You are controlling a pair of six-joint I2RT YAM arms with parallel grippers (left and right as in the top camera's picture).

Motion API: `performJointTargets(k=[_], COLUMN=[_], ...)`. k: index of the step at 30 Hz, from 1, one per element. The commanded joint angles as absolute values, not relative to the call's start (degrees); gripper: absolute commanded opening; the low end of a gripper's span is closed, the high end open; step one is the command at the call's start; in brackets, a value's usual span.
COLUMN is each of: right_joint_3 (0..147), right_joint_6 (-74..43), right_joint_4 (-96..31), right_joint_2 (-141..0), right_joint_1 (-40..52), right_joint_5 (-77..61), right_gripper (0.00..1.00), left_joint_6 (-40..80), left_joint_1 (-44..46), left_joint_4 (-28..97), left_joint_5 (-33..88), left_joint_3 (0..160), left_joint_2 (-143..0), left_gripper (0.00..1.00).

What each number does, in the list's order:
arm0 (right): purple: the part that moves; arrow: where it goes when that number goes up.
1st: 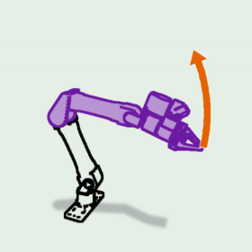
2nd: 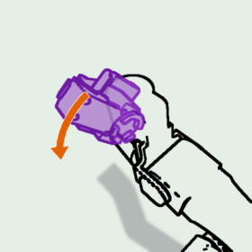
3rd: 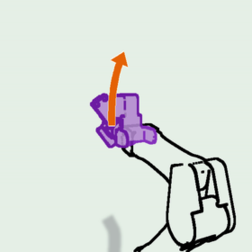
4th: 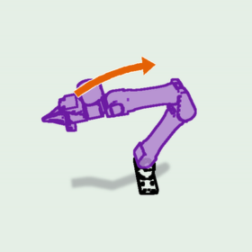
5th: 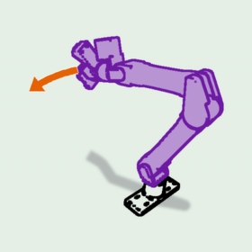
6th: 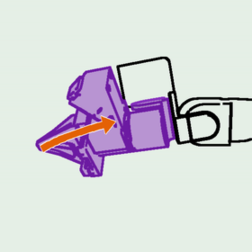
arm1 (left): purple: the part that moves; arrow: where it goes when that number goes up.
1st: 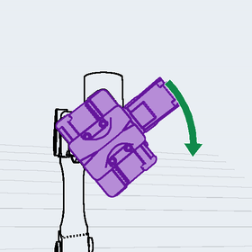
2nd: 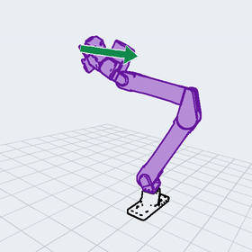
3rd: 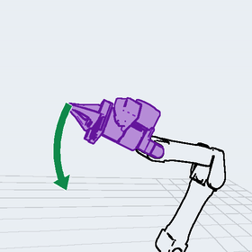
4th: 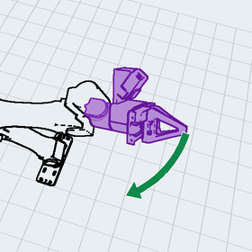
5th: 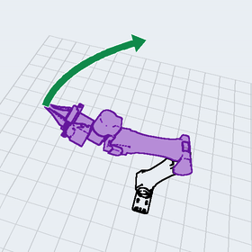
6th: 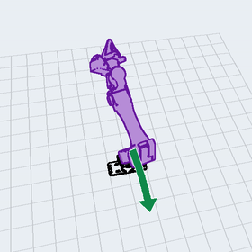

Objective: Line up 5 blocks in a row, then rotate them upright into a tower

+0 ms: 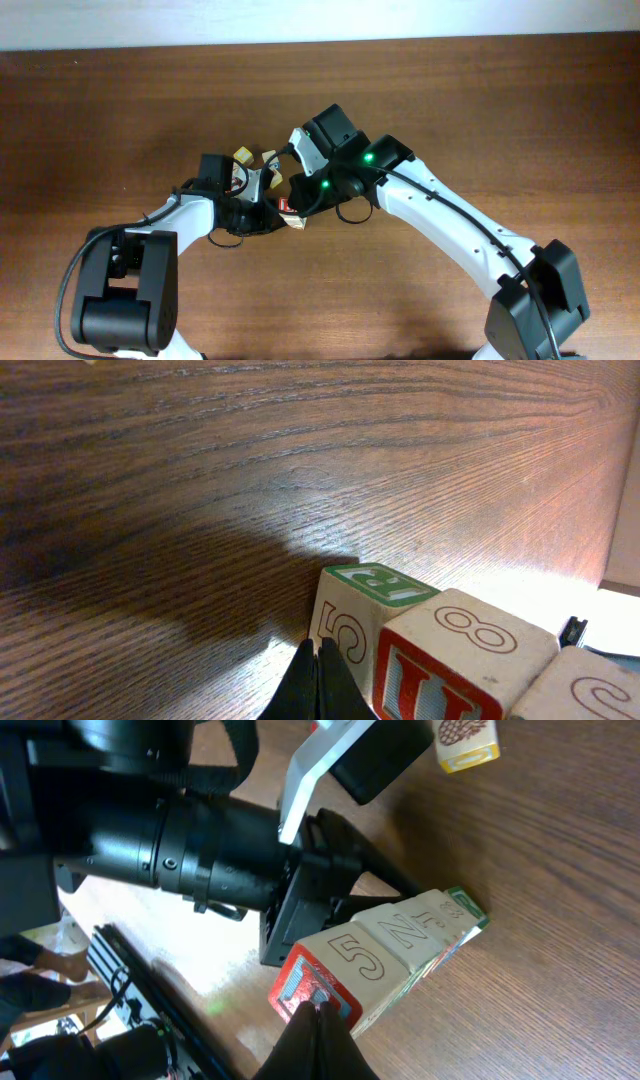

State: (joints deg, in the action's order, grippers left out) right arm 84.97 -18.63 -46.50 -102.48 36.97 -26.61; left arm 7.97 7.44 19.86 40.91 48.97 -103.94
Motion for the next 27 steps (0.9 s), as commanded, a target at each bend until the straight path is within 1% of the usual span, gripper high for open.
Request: performJointTargets(k=[1,6,12,19,21,27], right_joint_3=[83.2,83.2,83.2,83.2,83.2,83.3], right_joint_6=[-19.9,-20.4,-20.4,-20.4,-20.4,-20.4], right_joint_4=[-47.6,-47.7,-47.8,-49.3,-49.7,-50.1], right_joint_2=[-105.4,-106.4,-108.1,-108.1,-108.0,-107.9], right_joint_1=[35.8,35.8,36.0,36.0,36.0,36.0], right_joint_5=[-18.2,-14.9,-14.9,-15.0,-15.0,-16.1], right_gripper=[0.04,0.04,0.04,0.04,0.04,0.04], left_joint_6=[7.2,7.2,7.2,7.3,8.8,8.8], left_joint_1=[8.2,8.2,7.6,4.1,4.1,4.1], left_joint_4=[19.8,19.8,20.3,25.6,25.8,25.8], left_joint_5=[45.2,45.0,42.7,28.7,26.9,26.9], left_joint_3=[49.6,49.6,49.6,49.7,49.7,49.7], left_joint_2=[-104.1,-104.1,-104.1,-104.1,-104.1,-104.1], left_gripper=[0.00,0.00,0.00,0.00,0.00,0.00])
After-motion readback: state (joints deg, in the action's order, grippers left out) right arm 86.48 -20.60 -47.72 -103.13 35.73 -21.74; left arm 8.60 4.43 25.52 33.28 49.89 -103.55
